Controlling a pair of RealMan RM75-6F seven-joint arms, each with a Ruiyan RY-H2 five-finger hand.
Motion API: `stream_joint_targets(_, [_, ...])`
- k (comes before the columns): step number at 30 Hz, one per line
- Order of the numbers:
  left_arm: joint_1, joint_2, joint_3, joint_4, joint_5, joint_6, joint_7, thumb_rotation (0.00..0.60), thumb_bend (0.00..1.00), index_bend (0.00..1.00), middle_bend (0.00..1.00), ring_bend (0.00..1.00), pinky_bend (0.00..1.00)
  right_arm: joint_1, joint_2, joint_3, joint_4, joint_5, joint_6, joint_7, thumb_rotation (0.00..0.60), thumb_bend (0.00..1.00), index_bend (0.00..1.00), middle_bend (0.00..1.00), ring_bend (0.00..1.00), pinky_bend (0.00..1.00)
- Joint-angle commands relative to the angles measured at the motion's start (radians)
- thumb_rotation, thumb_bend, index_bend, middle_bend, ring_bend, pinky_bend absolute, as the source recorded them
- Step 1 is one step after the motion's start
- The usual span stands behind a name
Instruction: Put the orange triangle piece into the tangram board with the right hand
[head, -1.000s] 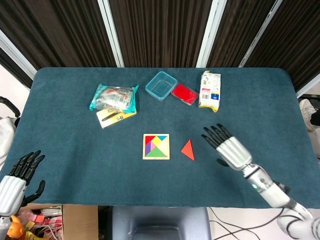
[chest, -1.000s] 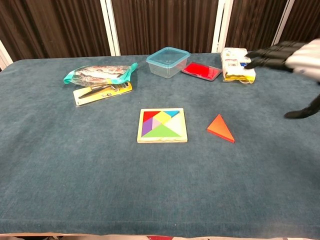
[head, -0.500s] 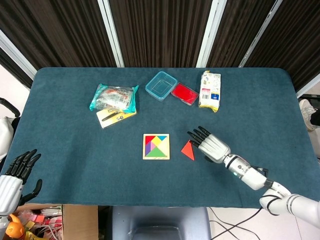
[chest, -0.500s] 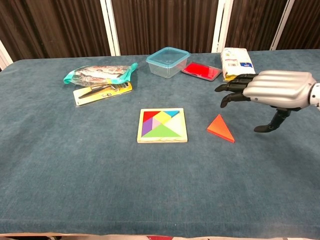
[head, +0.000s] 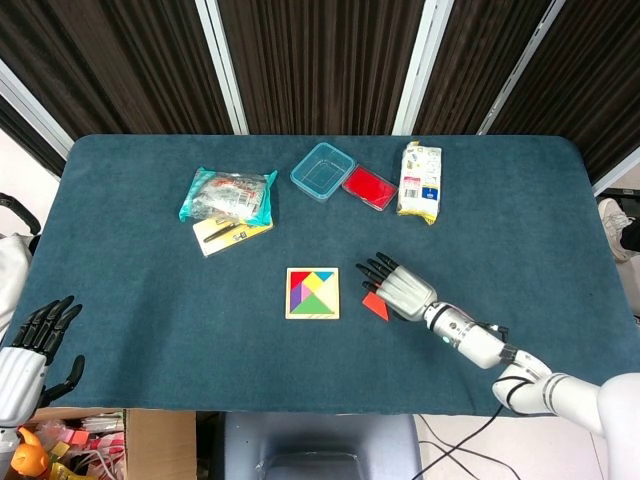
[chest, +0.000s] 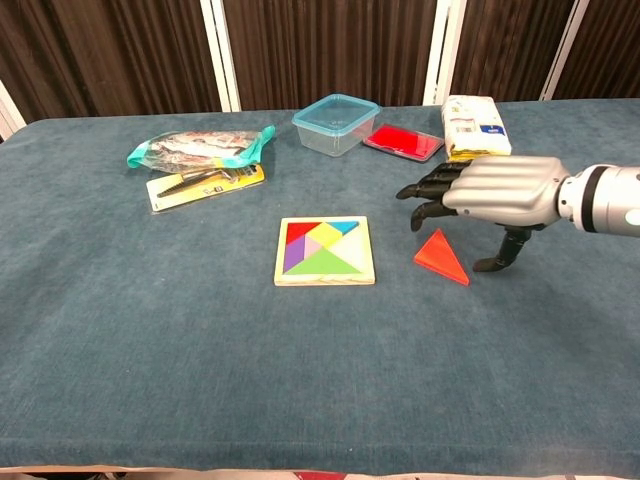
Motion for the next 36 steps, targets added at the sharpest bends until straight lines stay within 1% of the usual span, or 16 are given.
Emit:
stream_joint_targets(1, [0.001, 0.0, 0.0, 0.001, -0.001, 0.001, 0.0, 0.6, 0.51, 0.0, 0.02, 0.04, 0.12, 0.007, -0.006, -0.004, -0.003, 0.01, -0.008, -0.02, 0.6, 0.39, 0.35, 0.0, 0.0, 0.0])
stream_joint_targets(13, [0.003, 0.0, 0.0, 0.003, 0.0, 0.004, -0.004, 0.6, 0.51, 0.0, 0.01, 0.04, 0.12, 0.015, -0.02, -0.011, -0.004, 0.064, -0.032, -0.068, 0.6, 0.4, 0.39, 0.0, 0.0, 0.0])
stream_joint_targets(21, [0.004, 0.002, 0.001, 0.001, 0.001, 0.004, -0.003, 0.6, 0.51, 0.0, 0.01, 0.04, 0.12, 0.018, -0.034, -0.017, 0.006, 0.078, -0.021, -0.077, 0.6, 0.46, 0.5, 0.0, 0.0, 0.0])
stream_joint_targets(29, [0.004, 0.003, 0.0, 0.002, 0.002, 0.008, -0.007, 0.6, 0.51, 0.0, 0.01, 0.04, 0.12, 0.014, -0.045, -0.02, 0.014, 0.089, -0.001, -0.091, 0.6, 0.46, 0.64, 0.0, 0.0, 0.0])
stream_joint_targets(36, [0.006, 0.004, 0.003, 0.003, 0.01, 0.013, -0.011, 0.6, 0.51, 0.0, 0.02, 0.04, 0.12, 0.01, -0.026, 0.001, -0.015, 0.105, 0.041, -0.077, 0.6, 0.46, 0.67, 0.02, 0.0, 0.0])
